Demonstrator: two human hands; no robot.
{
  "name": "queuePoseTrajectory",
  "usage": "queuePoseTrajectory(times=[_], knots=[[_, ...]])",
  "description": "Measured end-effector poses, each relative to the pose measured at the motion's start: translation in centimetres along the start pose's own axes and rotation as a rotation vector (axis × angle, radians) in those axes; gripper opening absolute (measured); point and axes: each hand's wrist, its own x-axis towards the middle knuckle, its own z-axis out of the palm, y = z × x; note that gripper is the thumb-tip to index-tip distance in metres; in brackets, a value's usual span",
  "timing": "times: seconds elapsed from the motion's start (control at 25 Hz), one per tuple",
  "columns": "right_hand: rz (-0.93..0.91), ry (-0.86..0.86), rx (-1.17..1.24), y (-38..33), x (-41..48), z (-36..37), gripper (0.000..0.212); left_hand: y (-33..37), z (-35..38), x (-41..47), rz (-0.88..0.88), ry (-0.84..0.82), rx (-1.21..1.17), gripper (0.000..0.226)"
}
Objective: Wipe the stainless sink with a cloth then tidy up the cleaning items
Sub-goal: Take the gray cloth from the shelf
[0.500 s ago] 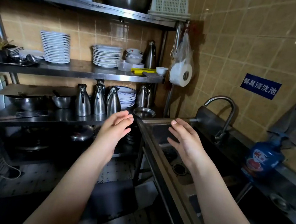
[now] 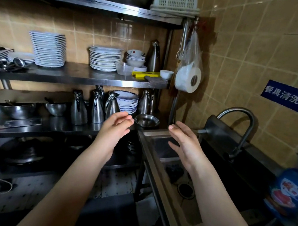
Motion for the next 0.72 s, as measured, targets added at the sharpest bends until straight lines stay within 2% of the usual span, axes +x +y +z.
queuePoseTrajectory(times=[0.44, 0.72], knots=[[0.024, 0.000, 0.010, 0.5, 14.1, 3.5, 0.052, -2.1, -0.4, 14.0, -0.013, 0.016, 0.020, 0.018], [-0.007, 0.084, -0.021, 2.0, 24.0, 8.0, 0.056, -3.1, -3.0, 26.5, -0.026, -0.040, -0.036, 0.018]])
